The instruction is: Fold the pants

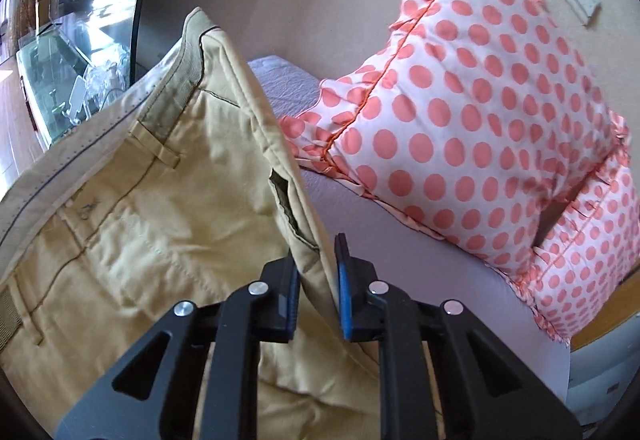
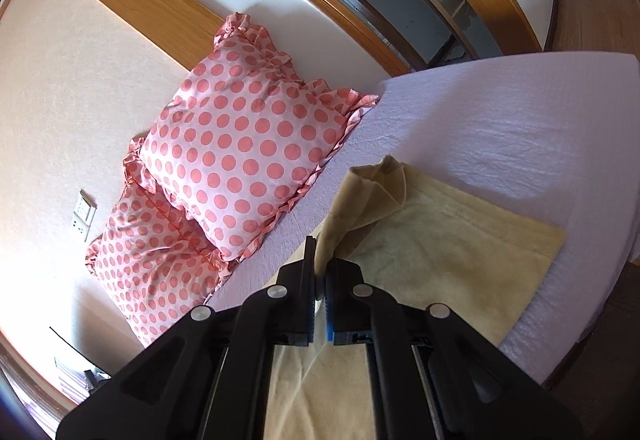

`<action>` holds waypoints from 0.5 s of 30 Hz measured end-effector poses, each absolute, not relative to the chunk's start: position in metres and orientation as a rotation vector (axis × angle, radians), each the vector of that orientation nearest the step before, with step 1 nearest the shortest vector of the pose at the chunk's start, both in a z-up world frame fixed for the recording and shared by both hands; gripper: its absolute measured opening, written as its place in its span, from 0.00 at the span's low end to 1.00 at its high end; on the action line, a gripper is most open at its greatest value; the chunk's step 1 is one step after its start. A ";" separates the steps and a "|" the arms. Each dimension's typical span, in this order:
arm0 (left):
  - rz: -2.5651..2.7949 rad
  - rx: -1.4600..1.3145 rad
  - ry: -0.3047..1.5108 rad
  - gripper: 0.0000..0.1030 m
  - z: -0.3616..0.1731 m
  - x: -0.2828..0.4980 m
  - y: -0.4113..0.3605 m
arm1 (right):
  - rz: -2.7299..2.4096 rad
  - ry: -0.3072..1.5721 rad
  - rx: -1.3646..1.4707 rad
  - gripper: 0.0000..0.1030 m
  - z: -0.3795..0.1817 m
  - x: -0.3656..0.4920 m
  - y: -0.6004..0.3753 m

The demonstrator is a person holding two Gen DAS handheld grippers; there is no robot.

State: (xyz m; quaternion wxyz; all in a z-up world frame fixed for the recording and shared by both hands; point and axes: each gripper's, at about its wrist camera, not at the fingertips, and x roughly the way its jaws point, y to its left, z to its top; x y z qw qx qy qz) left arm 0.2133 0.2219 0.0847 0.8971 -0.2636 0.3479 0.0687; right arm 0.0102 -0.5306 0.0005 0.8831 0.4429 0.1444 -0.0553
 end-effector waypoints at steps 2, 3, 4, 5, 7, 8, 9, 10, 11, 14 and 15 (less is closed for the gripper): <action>0.105 -0.525 0.650 0.15 0.095 0.158 0.223 | -0.146 0.292 0.915 0.04 0.000 0.002 -0.537; 0.096 -0.516 0.623 0.15 0.095 0.129 0.224 | -0.166 0.299 0.919 0.04 -0.003 -0.002 -0.541; 0.093 -0.512 0.605 0.15 0.092 0.101 0.225 | -0.185 0.310 0.927 0.04 -0.008 -0.005 -0.545; 0.094 -0.517 0.602 0.15 0.086 0.076 0.227 | -0.201 0.323 0.936 0.04 -0.013 -0.008 -0.547; 0.109 -0.542 0.622 0.15 0.068 0.036 0.228 | -0.222 0.347 0.962 0.04 -0.025 -0.013 -0.551; 0.117 -0.561 0.631 0.15 0.057 0.018 0.230 | -0.229 0.360 0.976 0.04 -0.030 -0.015 -0.552; 0.128 -0.572 0.646 0.15 0.047 0.004 0.230 | -0.238 0.371 0.983 0.04 -0.034 -0.016 -0.553; 0.141 -0.577 0.667 0.15 0.039 -0.004 0.230 | -0.246 0.380 0.984 0.04 -0.037 -0.017 -0.553; 0.152 -0.578 0.683 0.15 0.031 -0.009 0.229 | -0.255 0.386 0.981 0.04 -0.038 -0.018 -0.553; 0.144 -0.589 0.675 0.15 0.020 -0.025 0.230 | -0.264 0.400 0.984 0.04 -0.040 -0.020 -0.554; 0.142 -0.586 0.671 0.15 0.021 -0.028 0.230 | -0.270 0.407 0.981 0.04 -0.040 -0.020 -0.553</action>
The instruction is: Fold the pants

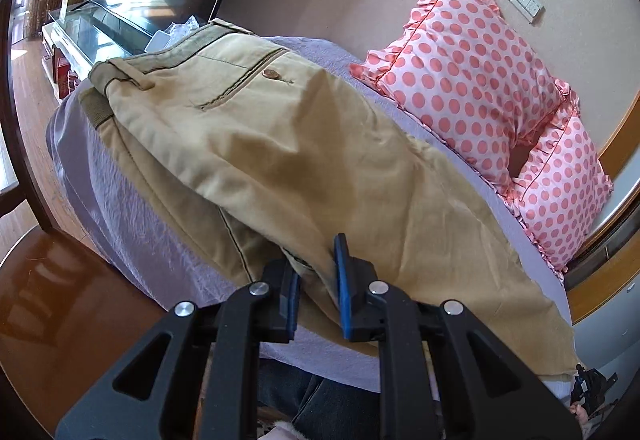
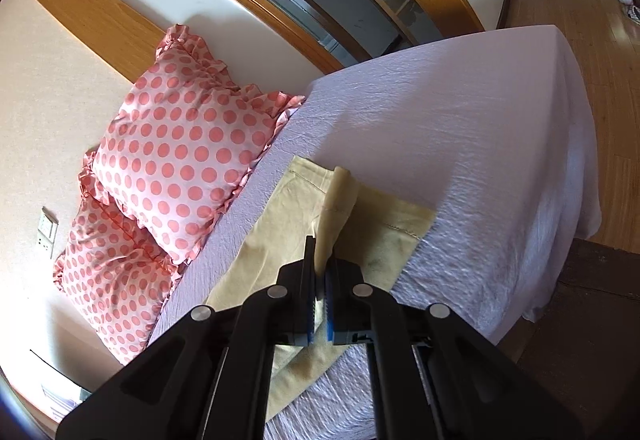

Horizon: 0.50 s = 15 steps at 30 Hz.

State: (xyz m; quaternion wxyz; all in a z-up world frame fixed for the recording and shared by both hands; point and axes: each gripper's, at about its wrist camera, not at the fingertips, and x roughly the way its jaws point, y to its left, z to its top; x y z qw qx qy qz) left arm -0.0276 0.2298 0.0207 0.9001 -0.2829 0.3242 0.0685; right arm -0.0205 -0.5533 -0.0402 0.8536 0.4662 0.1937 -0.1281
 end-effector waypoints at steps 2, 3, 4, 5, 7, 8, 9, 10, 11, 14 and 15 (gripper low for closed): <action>0.134 -0.591 0.663 0.15 0.021 -0.032 0.231 | -0.278 0.419 0.979 0.04 -0.041 -0.022 -0.553; 0.129 -0.591 0.662 0.15 0.021 -0.033 0.232 | -0.285 0.428 0.980 0.04 -0.043 -0.023 -0.553; 0.125 -0.591 0.661 0.15 0.021 -0.033 0.232 | -0.290 0.436 0.984 0.04 -0.045 -0.025 -0.553; 0.121 -0.593 0.660 0.16 0.020 -0.033 0.232 | -0.294 0.444 0.988 0.04 -0.047 -0.025 -0.553; 0.116 -0.593 0.665 0.18 0.018 -0.033 0.235 | -0.308 0.462 0.979 0.04 -0.048 -0.025 -0.552; 0.112 -0.593 0.666 0.20 0.018 -0.033 0.235 | -0.316 0.472 0.969 0.04 -0.048 -0.025 -0.552; 0.110 -0.593 0.666 0.22 0.018 -0.034 0.237 | -0.331 0.481 0.959 0.05 -0.046 -0.025 -0.550; 0.109 -0.593 0.663 0.24 0.019 -0.035 0.238 | -0.343 0.479 0.954 0.12 -0.043 -0.027 -0.549; 0.114 -0.589 0.655 0.27 0.020 -0.036 0.239 | -0.361 0.475 0.947 0.17 -0.040 -0.030 -0.549; 0.143 -0.592 0.626 0.37 0.024 -0.044 0.244 | -0.408 0.456 0.934 0.39 -0.037 -0.034 -0.552; 0.162 -0.596 0.616 0.44 0.025 -0.047 0.247 | -0.416 0.462 0.936 0.39 -0.039 -0.034 -0.554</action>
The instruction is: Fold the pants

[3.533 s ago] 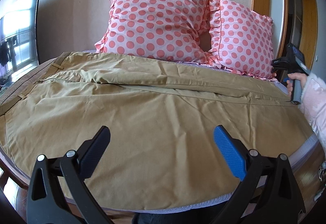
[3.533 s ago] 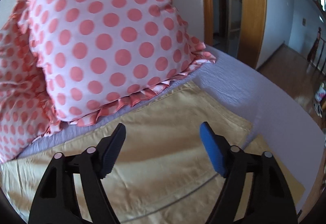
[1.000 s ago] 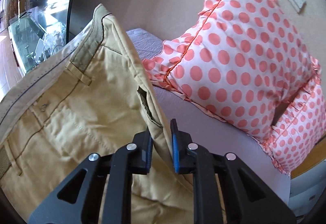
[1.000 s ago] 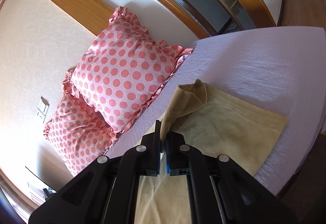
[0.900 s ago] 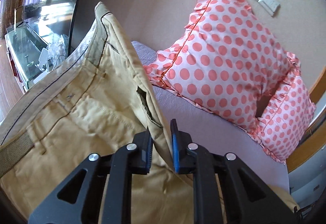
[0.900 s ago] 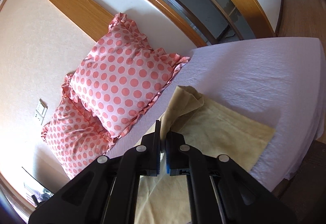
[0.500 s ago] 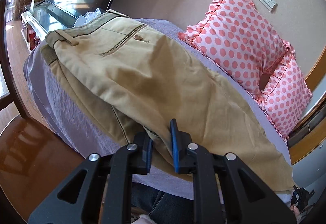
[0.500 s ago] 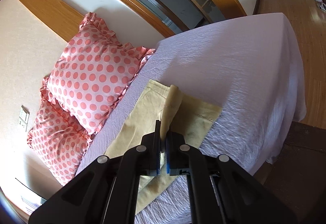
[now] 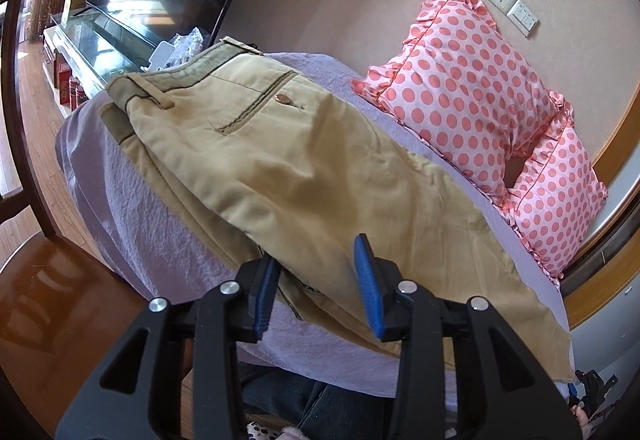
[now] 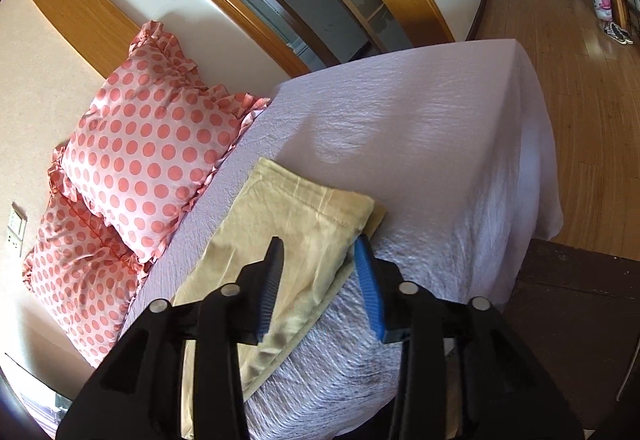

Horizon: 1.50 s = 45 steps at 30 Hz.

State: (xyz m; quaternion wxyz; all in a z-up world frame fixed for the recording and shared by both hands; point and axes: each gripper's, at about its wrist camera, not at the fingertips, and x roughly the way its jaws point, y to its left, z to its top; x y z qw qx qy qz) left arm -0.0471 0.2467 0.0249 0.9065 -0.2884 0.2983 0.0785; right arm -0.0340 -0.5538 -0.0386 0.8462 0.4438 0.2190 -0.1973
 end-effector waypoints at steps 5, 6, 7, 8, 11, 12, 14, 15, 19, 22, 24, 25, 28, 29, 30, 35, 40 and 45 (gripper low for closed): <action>0.225 -0.650 0.566 0.49 0.023 -0.064 0.266 | -0.411 0.450 0.904 0.39 -0.040 -0.032 -0.550; 0.232 -0.664 0.562 0.50 0.021 -0.066 0.269 | -0.383 0.452 0.903 0.39 -0.041 -0.030 -0.546; 0.235 -0.677 0.560 0.50 0.019 -0.068 0.271 | -0.353 0.450 0.907 0.38 -0.042 -0.029 -0.543; 0.234 -0.687 0.562 0.50 0.016 -0.069 0.273 | -0.333 0.446 0.902 0.38 -0.043 -0.028 -0.538; 0.215 -0.709 0.566 0.52 0.010 -0.071 0.273 | -0.312 0.434 0.862 0.23 -0.046 -0.024 -0.528; 0.204 -0.714 0.567 0.53 0.009 -0.070 0.272 | -0.292 0.431 0.860 0.09 -0.048 -0.021 -0.526; 0.183 -0.722 0.561 0.55 0.007 -0.070 0.271 | -0.279 0.401 0.839 0.08 -0.043 -0.018 -0.521; 0.176 -0.726 0.557 0.57 0.006 -0.071 0.270 | -0.264 0.384 0.822 0.07 -0.036 -0.015 -0.516; 0.147 -0.758 0.533 0.62 0.006 -0.071 0.268 | -0.063 0.313 0.730 0.07 0.012 0.012 -0.467; 0.131 -0.766 0.528 0.64 0.005 -0.071 0.264 | 0.186 0.282 0.636 0.07 0.051 0.037 -0.395; 0.120 -0.769 0.525 0.68 0.005 -0.071 0.260 | 0.381 0.296 0.568 0.07 0.067 0.052 -0.333; 0.114 -0.771 0.523 0.69 0.005 -0.071 0.259 | 0.472 0.315 0.531 0.07 0.070 0.058 -0.302; 0.093 -0.782 0.518 0.71 0.003 -0.071 0.256 | 0.713 0.444 0.411 0.07 0.059 0.070 -0.204; 0.082 -0.787 0.519 0.71 0.002 -0.070 0.255 | 0.768 0.510 0.344 0.07 0.049 0.071 -0.172; 0.071 -0.791 0.520 0.71 0.001 -0.070 0.254 | 0.806 0.581 0.268 0.07 0.039 0.070 -0.145; 0.018 -0.771 0.515 0.72 0.000 -0.068 0.253 | 0.882 0.676 0.053 0.46 0.018 0.039 -0.095; 0.004 -0.756 0.519 0.73 -0.001 -0.059 0.249 | 0.824 0.589 0.132 0.72 0.036 0.043 -0.121; 0.052 -0.785 0.542 0.73 -0.005 -0.049 0.254 | 0.732 0.716 0.154 0.72 0.009 0.071 -0.121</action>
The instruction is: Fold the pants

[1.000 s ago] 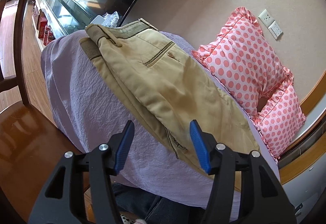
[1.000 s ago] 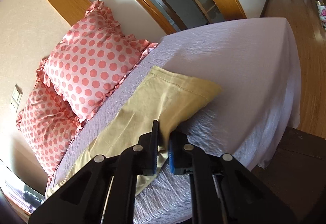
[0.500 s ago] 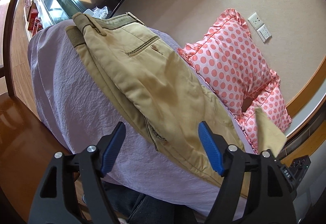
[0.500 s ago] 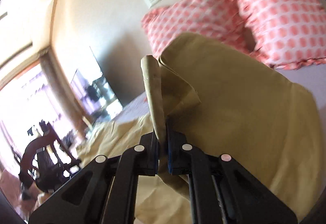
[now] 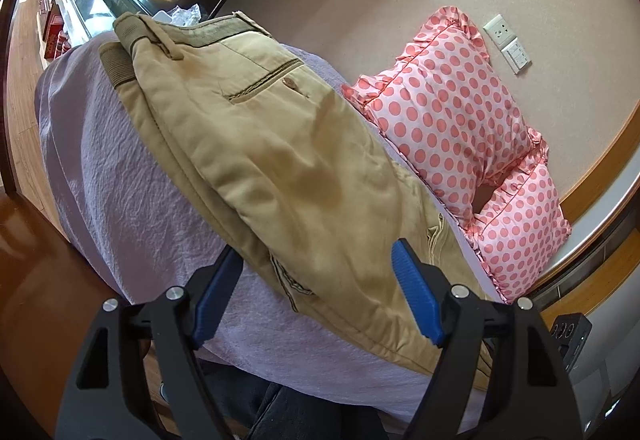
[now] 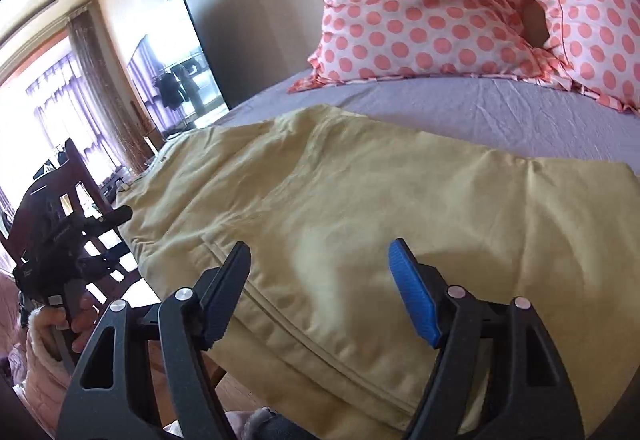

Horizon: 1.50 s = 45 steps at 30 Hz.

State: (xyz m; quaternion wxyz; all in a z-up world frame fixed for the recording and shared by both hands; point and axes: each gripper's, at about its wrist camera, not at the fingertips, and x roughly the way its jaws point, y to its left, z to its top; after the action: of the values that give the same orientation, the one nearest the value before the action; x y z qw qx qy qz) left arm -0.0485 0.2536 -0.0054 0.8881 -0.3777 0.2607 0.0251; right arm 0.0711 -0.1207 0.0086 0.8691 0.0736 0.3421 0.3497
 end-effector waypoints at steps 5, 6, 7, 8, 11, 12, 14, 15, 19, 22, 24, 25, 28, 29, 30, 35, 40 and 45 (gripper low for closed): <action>0.102 -0.790 0.573 0.76 -0.002 -0.035 0.254 | 0.729 0.697 0.156 0.72 0.008 0.068 -0.120; 0.109 -0.794 0.581 0.76 -0.001 -0.034 0.254 | 0.732 0.696 0.158 0.72 0.007 0.068 -0.121; 0.112 -0.799 0.582 0.76 0.001 -0.035 0.255 | 0.736 0.696 0.162 0.72 0.007 0.068 -0.121; 0.112 -0.806 0.575 0.76 0.004 -0.035 0.257 | 0.739 0.695 0.167 0.72 0.007 0.068 -0.122; 0.120 -0.822 0.551 0.76 0.013 -0.037 0.268 | 0.746 0.689 0.174 0.72 0.007 0.067 -0.124; 0.127 -0.828 0.535 0.76 0.016 -0.037 0.273 | 0.747 0.686 0.175 0.72 0.006 0.067 -0.124; 0.136 -0.858 0.516 0.76 0.021 -0.037 0.285 | 0.750 0.680 0.175 0.72 0.006 0.067 -0.124; 0.140 -0.875 0.512 0.76 0.022 -0.035 0.290 | 0.751 0.677 0.178 0.72 0.006 0.066 -0.124; 0.208 -0.899 0.520 0.76 0.021 -0.023 0.315 | 0.756 0.672 0.192 0.72 0.005 0.066 -0.126; 0.250 -0.946 0.503 0.75 0.020 -0.020 0.333 | 0.765 0.664 0.208 0.72 0.006 0.064 -0.131; 0.275 -0.959 0.476 0.68 0.021 -0.020 0.342 | 0.769 0.657 0.227 0.72 0.007 0.062 -0.137; 0.307 -0.937 0.465 0.62 0.023 -0.018 0.344 | 0.769 0.652 0.239 0.72 0.008 0.062 -0.141; 0.411 -0.773 0.505 0.12 0.034 -0.004 0.338 | 0.750 0.634 0.267 0.72 0.011 0.060 -0.156; 0.407 -0.727 0.499 0.11 0.042 -0.002 0.331 | 0.739 0.624 0.275 0.72 0.013 0.060 -0.163; 0.392 -0.681 0.480 0.10 0.054 -0.001 0.322 | 0.725 0.612 0.283 0.73 0.014 0.058 -0.172; 0.174 -0.474 0.400 0.08 0.125 0.017 0.243 | 0.602 0.550 0.361 0.76 0.020 0.057 -0.228; -0.217 -0.318 0.428 0.08 0.161 0.042 0.101 | 0.458 0.509 0.476 0.76 0.018 0.053 -0.291; -0.563 -0.169 0.551 0.08 0.125 0.045 -0.047 | 0.349 0.474 0.594 0.76 0.012 0.040 -0.349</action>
State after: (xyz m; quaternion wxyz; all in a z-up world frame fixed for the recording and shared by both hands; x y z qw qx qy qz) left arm 0.0453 -0.0473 0.1246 0.9200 -0.0824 0.2681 -0.2738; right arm 0.0398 -0.3488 0.0124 0.9139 0.2884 0.2303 0.1692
